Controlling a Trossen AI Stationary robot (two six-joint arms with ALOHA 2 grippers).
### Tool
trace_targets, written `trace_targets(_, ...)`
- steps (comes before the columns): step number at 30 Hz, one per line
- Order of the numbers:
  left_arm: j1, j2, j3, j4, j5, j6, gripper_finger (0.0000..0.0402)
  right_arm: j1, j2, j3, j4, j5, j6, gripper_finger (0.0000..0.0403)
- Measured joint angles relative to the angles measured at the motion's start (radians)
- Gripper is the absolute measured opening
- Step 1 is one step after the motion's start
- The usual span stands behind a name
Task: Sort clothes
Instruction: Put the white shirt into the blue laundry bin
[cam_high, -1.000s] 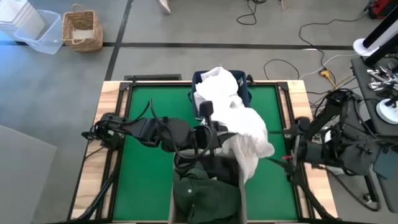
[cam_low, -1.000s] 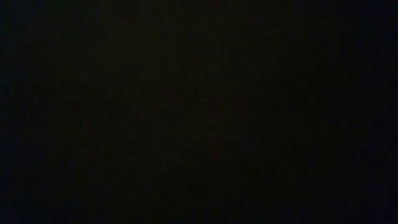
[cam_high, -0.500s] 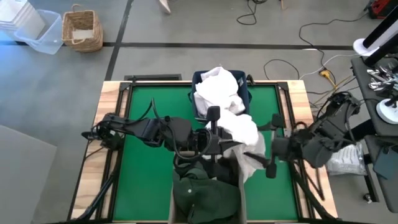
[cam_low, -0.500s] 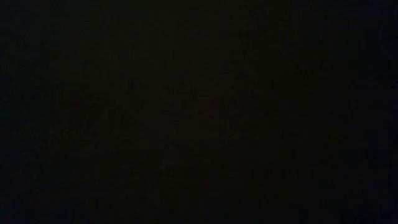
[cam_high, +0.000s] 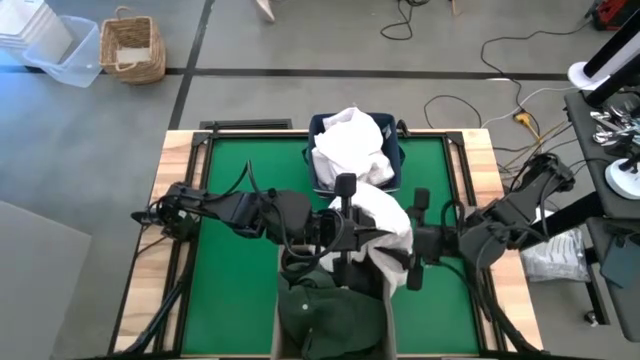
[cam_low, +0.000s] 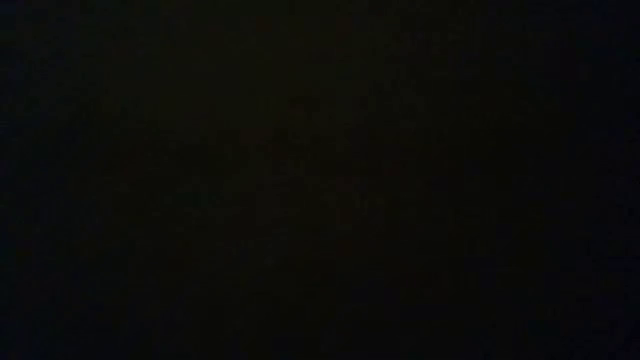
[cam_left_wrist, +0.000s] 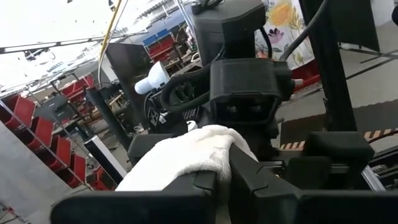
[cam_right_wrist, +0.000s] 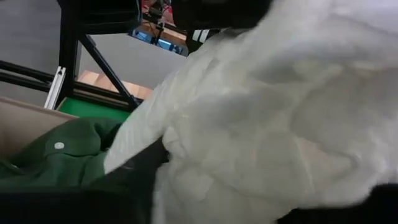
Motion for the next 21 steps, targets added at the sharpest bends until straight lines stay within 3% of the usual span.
trace_targets(9, 0.001, -0.005, 0.000, -0.032, -0.042, -0.116, 0.0012, 0.000, 0.005, 0.000, 0.006, 0.000, -0.022, 0.0040)
trace_targets(13, 0.000, -0.017, 0.000, -0.098, -0.108, -0.151, 0.0064, 0.000, 0.002, -0.001, -0.008, 0.000, -0.004, 0.0039)
trace_targets(21, -0.002, -0.052, 0.000, -0.310, -0.199, -0.240, 0.0224, 0.000, -0.005, -0.001, -0.032, 0.008, 0.018, 0.0039)
